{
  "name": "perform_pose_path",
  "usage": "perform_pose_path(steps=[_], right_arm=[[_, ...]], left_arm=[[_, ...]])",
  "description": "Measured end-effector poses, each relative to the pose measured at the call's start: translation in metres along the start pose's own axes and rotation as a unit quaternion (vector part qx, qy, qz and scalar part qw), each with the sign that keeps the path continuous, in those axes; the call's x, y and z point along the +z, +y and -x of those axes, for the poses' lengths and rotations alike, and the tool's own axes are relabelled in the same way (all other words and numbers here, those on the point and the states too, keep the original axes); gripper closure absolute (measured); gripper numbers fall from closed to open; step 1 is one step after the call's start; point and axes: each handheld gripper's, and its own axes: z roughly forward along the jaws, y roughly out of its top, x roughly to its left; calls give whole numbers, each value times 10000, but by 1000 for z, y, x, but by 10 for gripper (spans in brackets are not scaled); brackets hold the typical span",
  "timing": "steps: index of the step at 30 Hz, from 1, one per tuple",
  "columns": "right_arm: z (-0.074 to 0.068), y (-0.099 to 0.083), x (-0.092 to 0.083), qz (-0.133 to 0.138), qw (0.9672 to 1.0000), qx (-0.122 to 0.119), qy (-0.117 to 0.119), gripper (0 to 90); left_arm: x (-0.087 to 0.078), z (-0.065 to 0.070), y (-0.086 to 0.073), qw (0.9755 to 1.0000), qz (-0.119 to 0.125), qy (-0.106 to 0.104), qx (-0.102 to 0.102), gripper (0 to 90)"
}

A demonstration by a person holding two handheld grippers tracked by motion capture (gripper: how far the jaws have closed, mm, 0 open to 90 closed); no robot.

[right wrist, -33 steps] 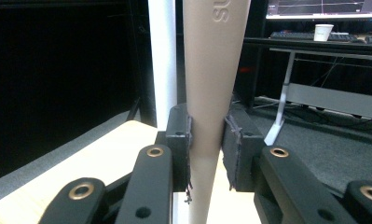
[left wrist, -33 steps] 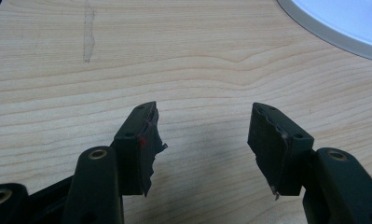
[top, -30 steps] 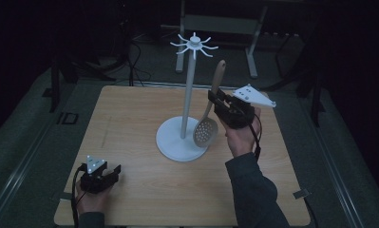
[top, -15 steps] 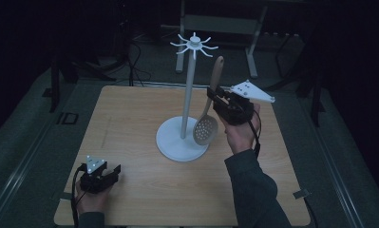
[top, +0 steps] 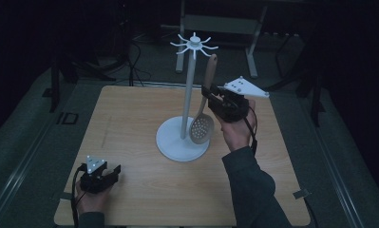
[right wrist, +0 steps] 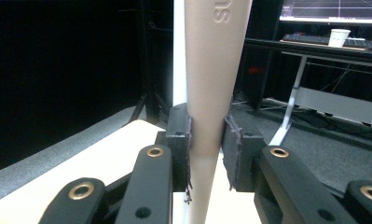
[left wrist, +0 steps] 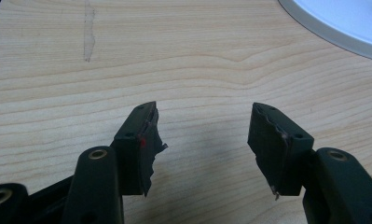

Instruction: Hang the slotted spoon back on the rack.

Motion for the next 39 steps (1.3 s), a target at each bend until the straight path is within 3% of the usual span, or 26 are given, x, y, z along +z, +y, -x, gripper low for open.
perform_pose_path(steps=[39], right_arm=[[-4,7,28,-238,9997,96,31,734]], left_arm=[[-1,-1,0,10000,46,1,-38,431]])
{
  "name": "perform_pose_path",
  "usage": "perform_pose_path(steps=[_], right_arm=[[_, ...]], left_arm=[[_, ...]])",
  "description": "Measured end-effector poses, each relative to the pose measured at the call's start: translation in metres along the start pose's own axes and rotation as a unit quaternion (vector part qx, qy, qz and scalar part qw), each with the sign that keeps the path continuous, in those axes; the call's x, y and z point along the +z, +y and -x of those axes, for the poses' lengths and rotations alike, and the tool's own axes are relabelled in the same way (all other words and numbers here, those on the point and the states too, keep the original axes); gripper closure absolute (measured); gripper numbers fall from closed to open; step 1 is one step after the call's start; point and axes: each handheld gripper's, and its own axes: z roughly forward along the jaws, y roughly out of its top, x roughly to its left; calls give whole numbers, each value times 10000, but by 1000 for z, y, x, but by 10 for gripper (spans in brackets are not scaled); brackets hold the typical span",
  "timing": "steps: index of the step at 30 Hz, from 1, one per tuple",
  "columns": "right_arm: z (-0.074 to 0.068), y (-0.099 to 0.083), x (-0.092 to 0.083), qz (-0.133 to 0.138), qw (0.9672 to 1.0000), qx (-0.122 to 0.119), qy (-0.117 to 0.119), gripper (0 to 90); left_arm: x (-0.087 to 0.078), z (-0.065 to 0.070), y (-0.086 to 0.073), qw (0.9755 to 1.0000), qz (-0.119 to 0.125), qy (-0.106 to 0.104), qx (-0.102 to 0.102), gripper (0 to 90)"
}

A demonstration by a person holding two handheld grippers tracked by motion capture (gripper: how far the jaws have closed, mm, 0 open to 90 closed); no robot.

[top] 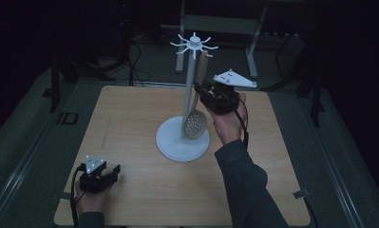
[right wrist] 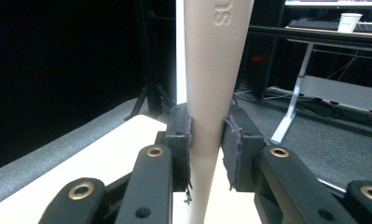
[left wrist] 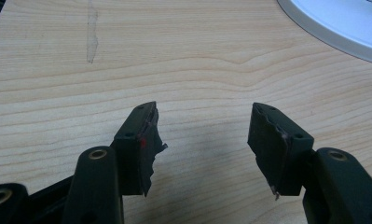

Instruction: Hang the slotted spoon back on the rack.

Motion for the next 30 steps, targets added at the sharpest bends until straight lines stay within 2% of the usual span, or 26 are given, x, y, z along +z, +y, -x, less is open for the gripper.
perform_pose_path(steps=[5,9,12,17,25,30], right_arm=[[1,-3,-2,65,10000,29,31,721],[2,-3,-6,137,9998,55,100,661],[1,-6,-8,108,9999,-45,118,615],[2,-11,-10,64,9999,-72,121,580],[4,-20,-19,-19,9999,-118,101,554],[8,-31,-25,-187,9997,-139,84,543]], left_arm=[[0,0,0,10000,1,1,3,431],[0,0,0,10000,4,1,3,431],[0,0,0,10000,-2,1,14,431],[0,0,0,10000,-9,1,13,431],[0,1,0,10000,-24,4,15,431],[1,1,0,10000,-33,7,18,431]])
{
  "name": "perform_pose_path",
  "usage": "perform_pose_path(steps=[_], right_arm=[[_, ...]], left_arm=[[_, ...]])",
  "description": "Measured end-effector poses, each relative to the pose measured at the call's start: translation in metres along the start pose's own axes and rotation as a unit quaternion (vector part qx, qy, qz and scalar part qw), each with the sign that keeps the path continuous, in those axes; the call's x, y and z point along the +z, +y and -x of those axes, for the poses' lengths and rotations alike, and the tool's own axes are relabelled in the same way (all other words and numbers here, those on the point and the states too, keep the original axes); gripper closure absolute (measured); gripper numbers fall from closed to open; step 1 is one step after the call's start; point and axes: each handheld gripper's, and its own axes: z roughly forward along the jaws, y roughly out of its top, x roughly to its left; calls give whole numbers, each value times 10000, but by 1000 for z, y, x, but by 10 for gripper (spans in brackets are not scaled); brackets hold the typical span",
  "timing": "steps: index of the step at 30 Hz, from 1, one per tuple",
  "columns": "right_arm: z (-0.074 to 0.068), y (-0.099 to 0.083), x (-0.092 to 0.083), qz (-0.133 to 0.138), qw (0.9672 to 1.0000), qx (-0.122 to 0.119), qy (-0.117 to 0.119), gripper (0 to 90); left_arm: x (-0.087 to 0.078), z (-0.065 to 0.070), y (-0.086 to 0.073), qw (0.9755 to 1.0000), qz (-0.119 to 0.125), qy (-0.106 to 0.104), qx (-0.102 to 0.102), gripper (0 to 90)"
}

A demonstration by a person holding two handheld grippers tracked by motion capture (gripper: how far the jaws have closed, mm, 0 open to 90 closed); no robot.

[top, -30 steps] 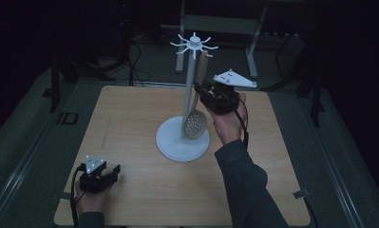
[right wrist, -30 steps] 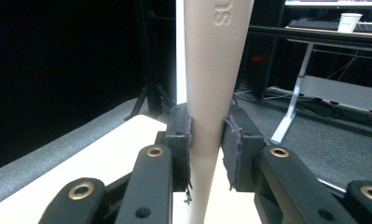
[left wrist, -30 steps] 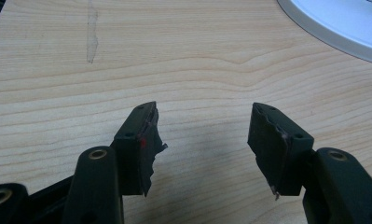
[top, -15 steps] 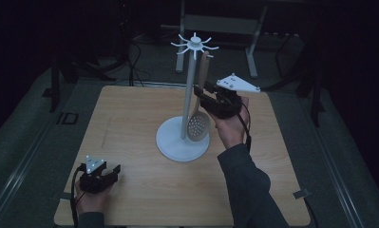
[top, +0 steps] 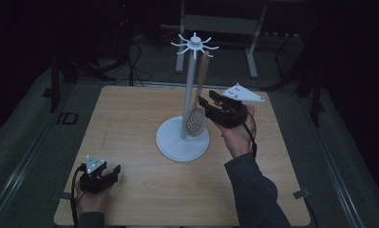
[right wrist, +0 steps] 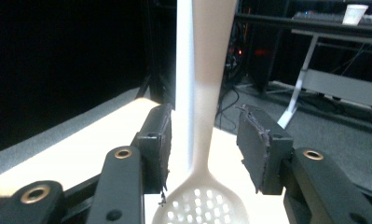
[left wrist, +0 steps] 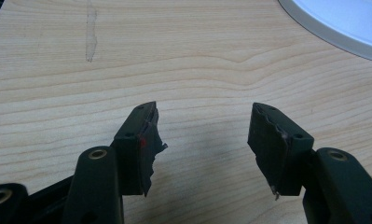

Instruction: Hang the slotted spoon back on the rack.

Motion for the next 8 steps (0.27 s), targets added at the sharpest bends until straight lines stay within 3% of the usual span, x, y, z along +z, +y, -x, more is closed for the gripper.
perform_pose_path(steps=[8], right_arm=[[15,-38,-10,-435,9989,-84,-168,511]], left_arm=[[0,-1,0,10000,11,1,-15,431]])
